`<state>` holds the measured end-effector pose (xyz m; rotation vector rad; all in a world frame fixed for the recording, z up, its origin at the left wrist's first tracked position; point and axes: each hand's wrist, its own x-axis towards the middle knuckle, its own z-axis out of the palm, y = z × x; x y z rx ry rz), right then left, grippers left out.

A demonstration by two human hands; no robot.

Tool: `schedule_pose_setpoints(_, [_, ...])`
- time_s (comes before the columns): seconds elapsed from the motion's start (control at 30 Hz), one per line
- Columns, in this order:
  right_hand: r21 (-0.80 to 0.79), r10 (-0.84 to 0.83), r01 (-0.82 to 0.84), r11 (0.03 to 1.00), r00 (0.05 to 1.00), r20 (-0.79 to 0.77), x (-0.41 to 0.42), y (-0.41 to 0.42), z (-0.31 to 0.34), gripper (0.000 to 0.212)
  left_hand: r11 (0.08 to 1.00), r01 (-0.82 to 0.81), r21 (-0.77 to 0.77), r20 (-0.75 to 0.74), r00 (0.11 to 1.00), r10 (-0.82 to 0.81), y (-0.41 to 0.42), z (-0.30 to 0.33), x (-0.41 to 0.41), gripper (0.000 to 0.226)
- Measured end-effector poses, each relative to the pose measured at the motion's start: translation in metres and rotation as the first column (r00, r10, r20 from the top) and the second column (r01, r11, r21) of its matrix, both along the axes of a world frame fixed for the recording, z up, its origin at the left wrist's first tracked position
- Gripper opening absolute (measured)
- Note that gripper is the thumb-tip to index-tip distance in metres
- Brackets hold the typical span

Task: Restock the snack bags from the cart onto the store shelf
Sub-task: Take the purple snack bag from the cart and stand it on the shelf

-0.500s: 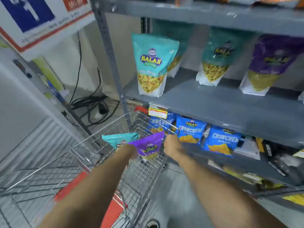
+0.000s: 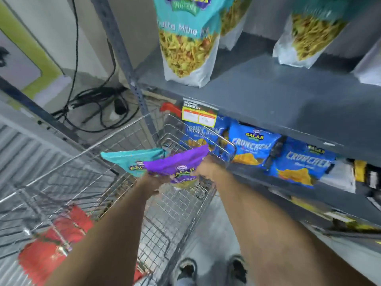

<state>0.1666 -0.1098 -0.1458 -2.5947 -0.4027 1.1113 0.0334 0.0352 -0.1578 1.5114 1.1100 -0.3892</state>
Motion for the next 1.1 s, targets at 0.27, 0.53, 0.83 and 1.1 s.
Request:
schedule_pose_setpoints(0.27, [0.227,-0.213,0.201,0.953,0.977,0.028,0.005,-0.001,0.012,0.054,0.963,-0.11,0.244,0.353,0.936,0.017,0.001,0.002,0.009,0.046])
schedule_pose_setpoints(0.53, [0.685,-0.223,0.201,0.7,0.973,-0.057,0.015,-0.042,0.112,0.041,0.933,0.146,0.328,0.504,0.808,-0.303,0.004,0.148,0.018,0.049])
schedule_pose_setpoints(0.83, [0.893,-0.481,0.094,0.441,0.864,0.147,0.056,-0.134,0.265,0.062,0.898,0.148,0.415,0.737,0.523,-0.427,-0.082,0.308,0.104,0.046])
schedule_pose_setpoints(1.1, [0.93,-0.677,0.087,0.358,0.71,0.194,0.1,-0.289,0.313,0.075,0.879,0.245,0.41,0.81,0.345,-0.474,-0.223,0.337,0.2,0.048])
